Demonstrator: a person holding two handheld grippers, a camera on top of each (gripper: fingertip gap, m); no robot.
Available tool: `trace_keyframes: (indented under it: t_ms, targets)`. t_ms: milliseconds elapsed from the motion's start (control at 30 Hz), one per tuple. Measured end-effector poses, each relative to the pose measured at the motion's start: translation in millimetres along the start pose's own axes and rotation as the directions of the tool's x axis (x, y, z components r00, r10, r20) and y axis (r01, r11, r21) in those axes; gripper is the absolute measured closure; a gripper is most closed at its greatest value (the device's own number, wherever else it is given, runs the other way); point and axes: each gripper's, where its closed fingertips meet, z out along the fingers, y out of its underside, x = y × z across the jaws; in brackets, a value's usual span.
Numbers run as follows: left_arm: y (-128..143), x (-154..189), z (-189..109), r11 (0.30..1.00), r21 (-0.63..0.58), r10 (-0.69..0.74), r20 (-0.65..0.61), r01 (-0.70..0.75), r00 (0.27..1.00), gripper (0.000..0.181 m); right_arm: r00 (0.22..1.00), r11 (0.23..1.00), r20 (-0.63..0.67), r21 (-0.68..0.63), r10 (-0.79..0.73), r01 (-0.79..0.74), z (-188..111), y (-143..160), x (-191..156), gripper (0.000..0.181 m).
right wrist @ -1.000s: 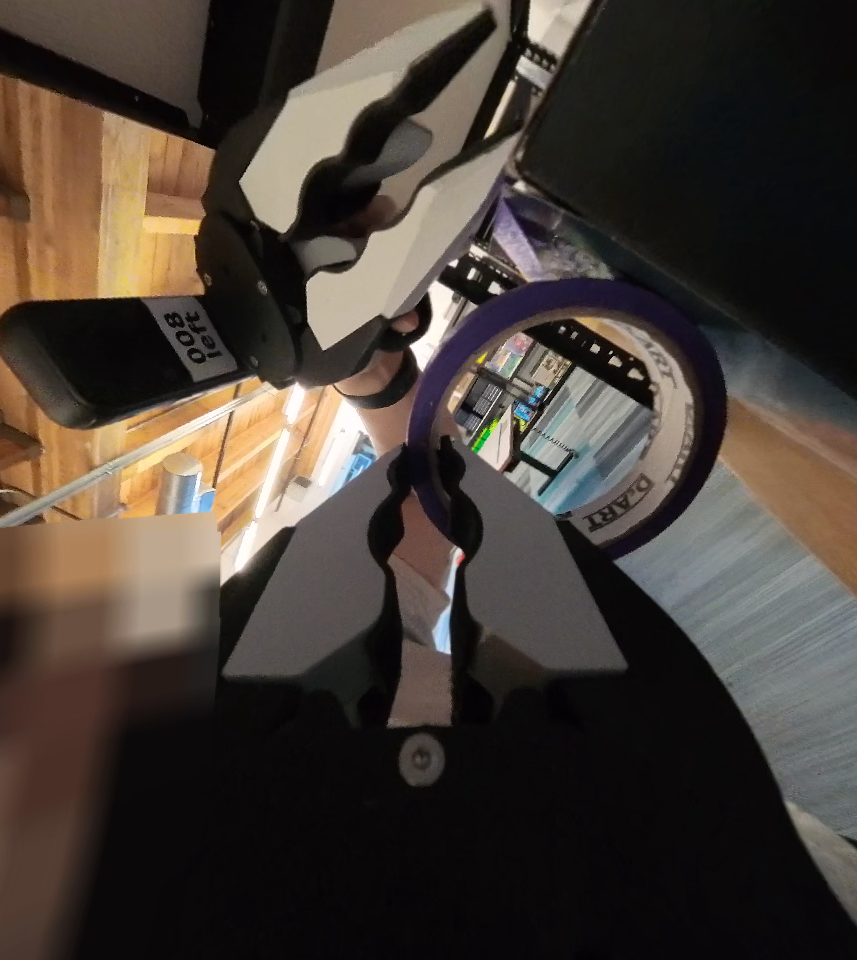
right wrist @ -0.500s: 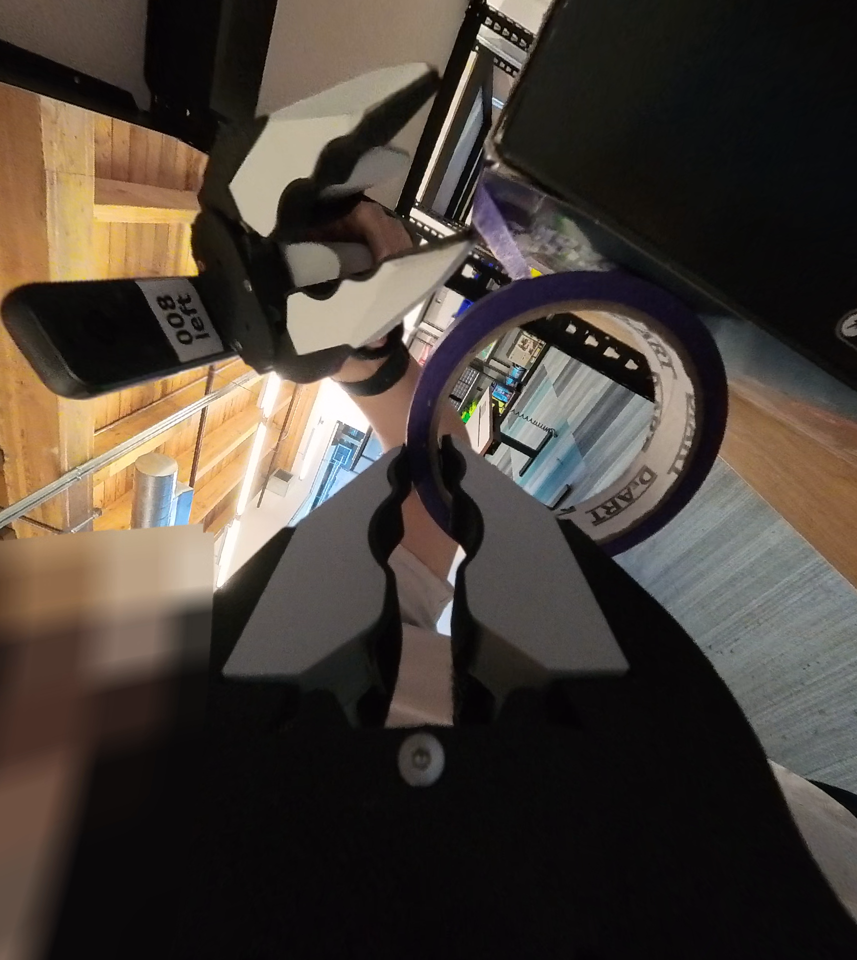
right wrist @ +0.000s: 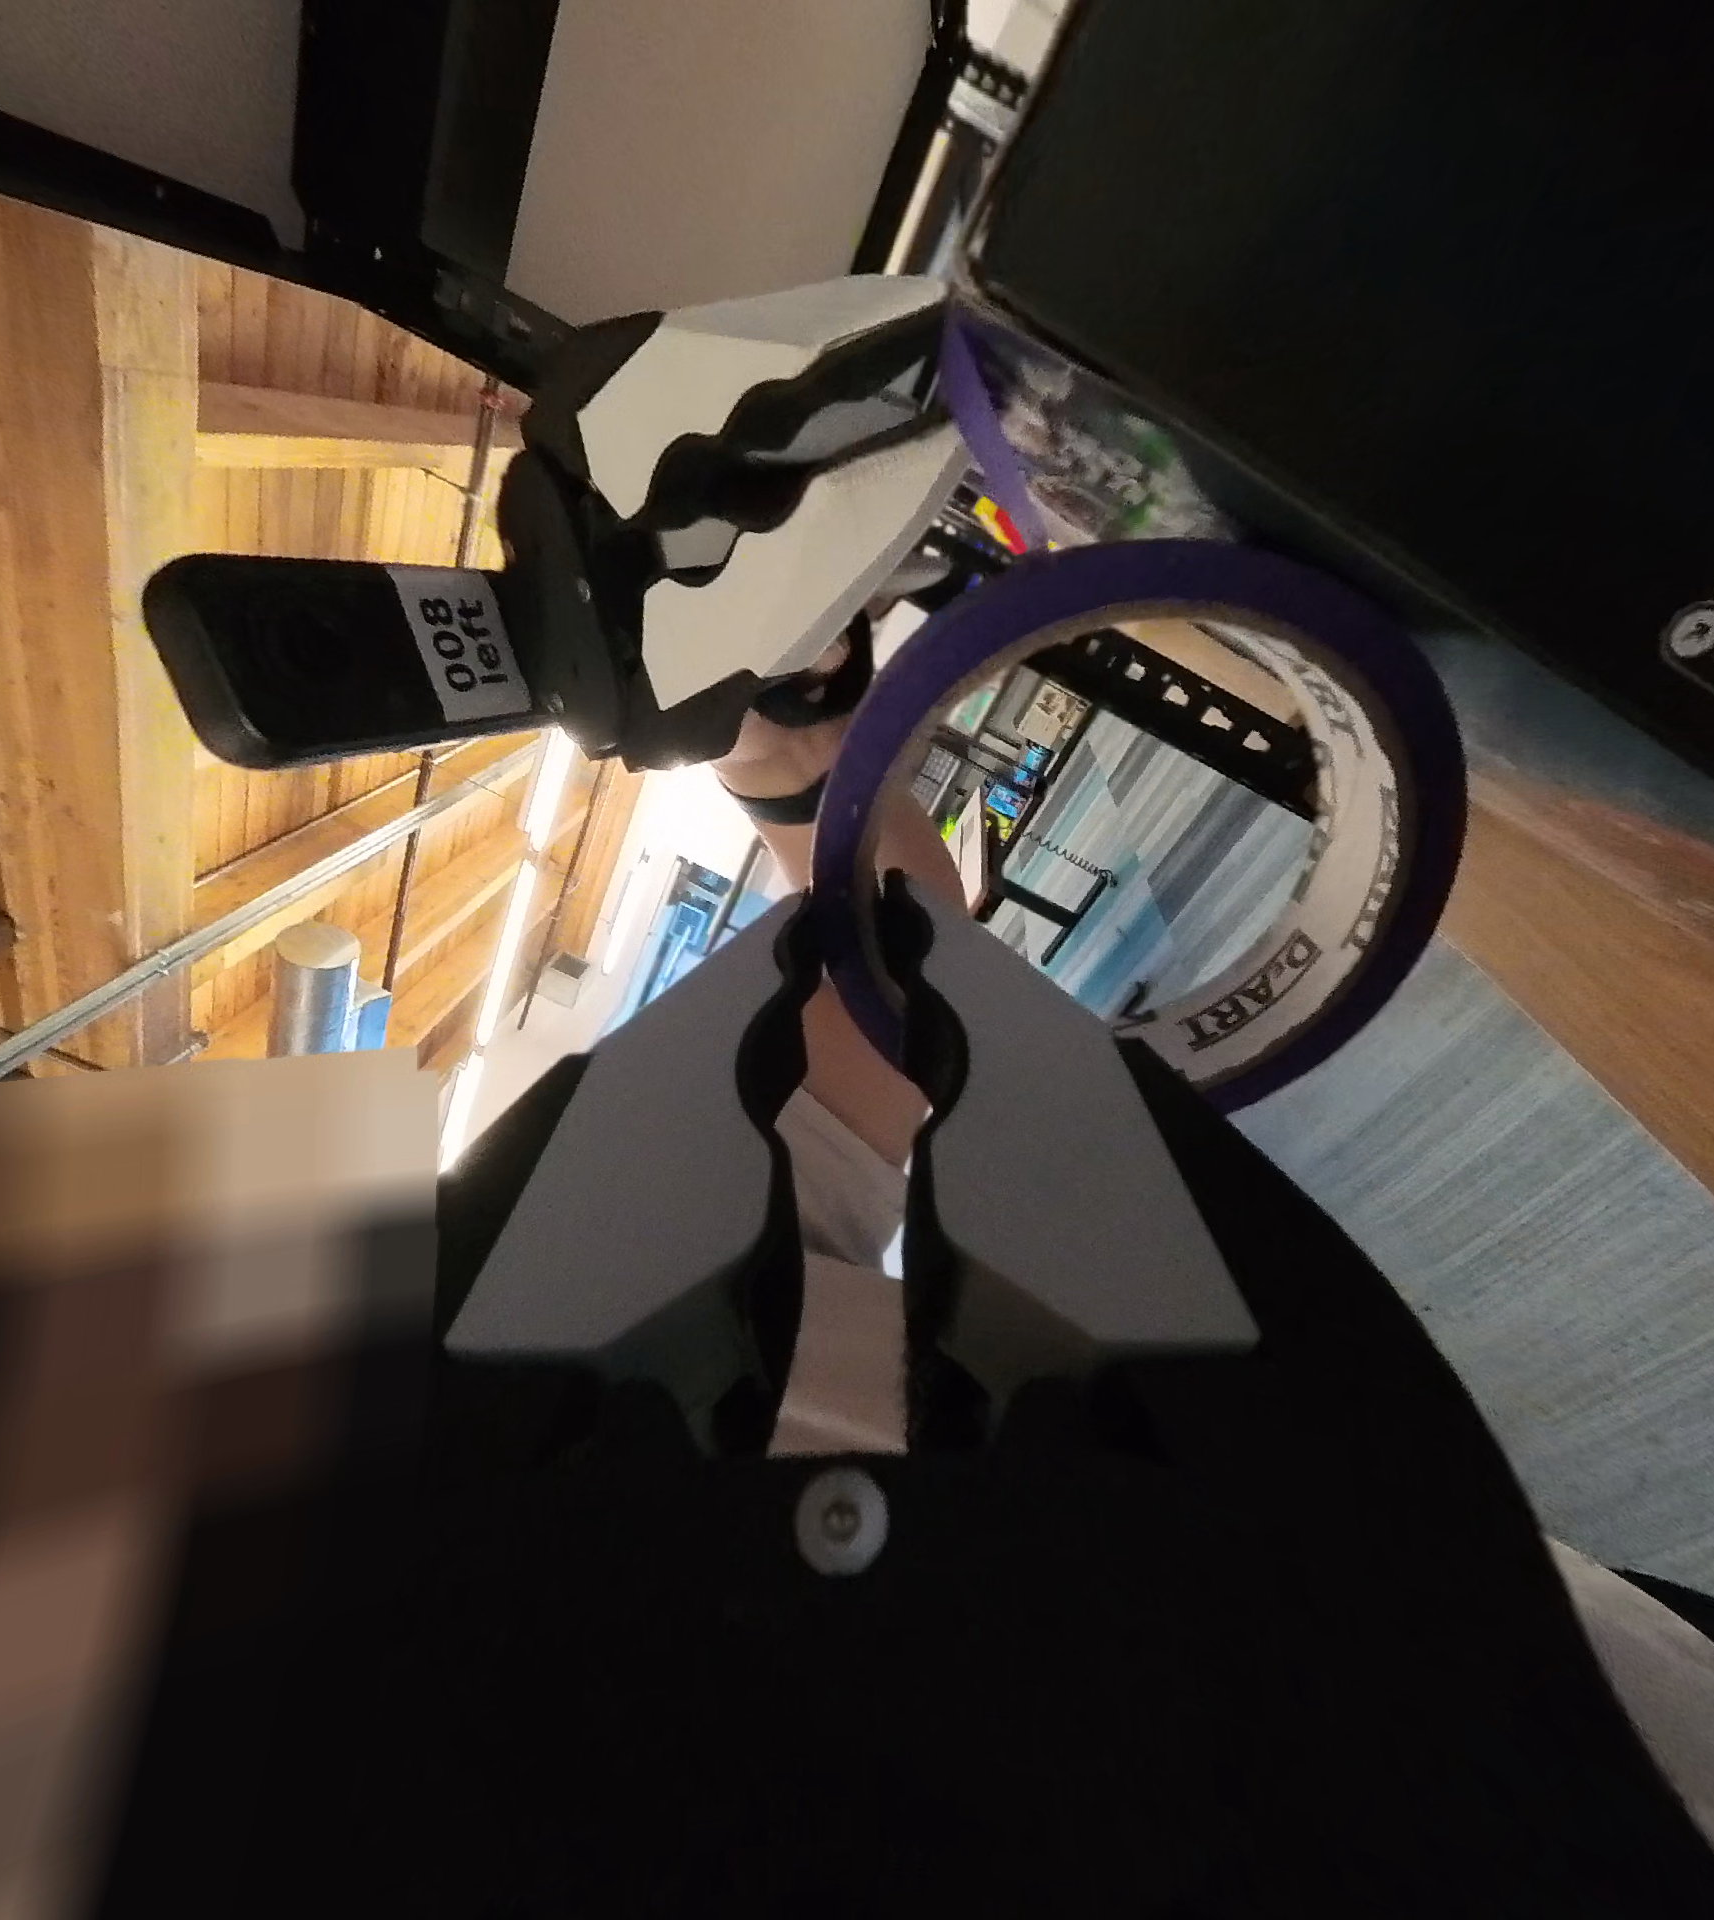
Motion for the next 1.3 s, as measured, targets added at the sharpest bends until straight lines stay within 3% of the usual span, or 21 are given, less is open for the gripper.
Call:
trace_keyframes:
  t_ms: [33, 167, 267, 333, 433, 533, 633, 733, 800, 900, 967, 1067, 1167, 1300]
  targets:
    - [0, 0, 0, 1.0, 0.005, -0.004, 0.004, 0.004, 1.0, 0.172, 1.0, 1.0, 0.008, 0.003, 0.01, -0.01, 0, 0, 0, 0.171]
    - [0, 0, 0, 1.0, 0.018, -0.016, 0.004, 0.016, 1.0, 0.171, 1.0, 1.0, -0.002, 0.018, 0.015, -0.015, -3, 1, 3, 0.169]
    - [0, -1, 2, 1.0, 0.029, -0.013, 0.017, 0.012, 1.0, 0.172, 0.997, 0.999, -0.068, 0.021, -0.038, 0.04, -3, 6, 12, 0.142]
    - [-1, -1, 2, 0.999, 0.038, -0.008, 0.021, 0.007, 1.0, 0.172, 0.993, 0.997, -0.09, 0.014, -0.076, 0.077, -5, 10, 14, 0.14]
    - [-1, -1, 2, 0.999, 0.04, -0.012, 0.015, 0.012, 1.0, 0.172, 0.971, 0.98, -0.146, 0.027, -0.19, 0.196, -14, 11, 15, 0.137]
    - [-1, -1, 2, 0.999, 0.045, -0.001, 0.016, 0.0, 1.0, 0.172, 0.91, 0.931, -0.224, 0.03, -0.348, 0.364, -32, 9, 12, 0.122]
    - [-2, 0, 1, 0.999, 0.052, 0.007, 0.016, -0.008, 1.0, 0.172, 0.762, 0.779, -0.307, 0.09, -0.571, 0.62, -61, -6, -3, 0.114]
    - [-2, 1, 1, 0.997, 0.067, 0.031, 0.021, -0.032, 0.999, 0.172, 0.464, 0.474, -0.401, 0.079, -0.79, 0.877, -87, -22, -17, 0.128]
    - [-2, 1, 0, 0.996, 0.082, 0.042, 0.013, -0.043, 0.999, 0.172, 0.301, 0.335, -0.45, 0.004, -0.841, 0.942, -95, -30, -11, 0.137]
    - [-2, 1, 0, 0.993, 0.107, 0.044, 0.001, -0.044, 0.999, 0.172, 0.139, 0.242, -0.377, -0.24, -0.916, 0.94, -96, -26, 28, 0.143]
    - [-2, -1, 1, 0.992, 0.116, 0.052, 0.0, -0.051, 0.999, 0.172, 0.098, 0.282, -0.397, -0.437, -0.912, 0.854, -119, -32, 77, 0.151]
    - [-2, -1, 1, 0.992, 0.119, 0.049, -0.011, -0.047, 0.999, 0.172, 0.132, 0.392, -0.421, -0.623, -0.897, 0.677, -162, -24, 140, 0.158]
    - [-2, -1, 1, 0.99, 0.112, 0.082, 0.002, -0.081, 0.997, 0.172, 0.201, 0.476, -0.447, -0.675, -0.872, 0.564, -190, -10, 181, 0.157]
    - [-2, -1, 1, 0.988, 0.076, 0.134, 0.051, -0.138, 0.99, 0.171, 0.303, 0.569, -0.481, -0.686, -0.823, 0.454, -206, -2, 212, 0.154]
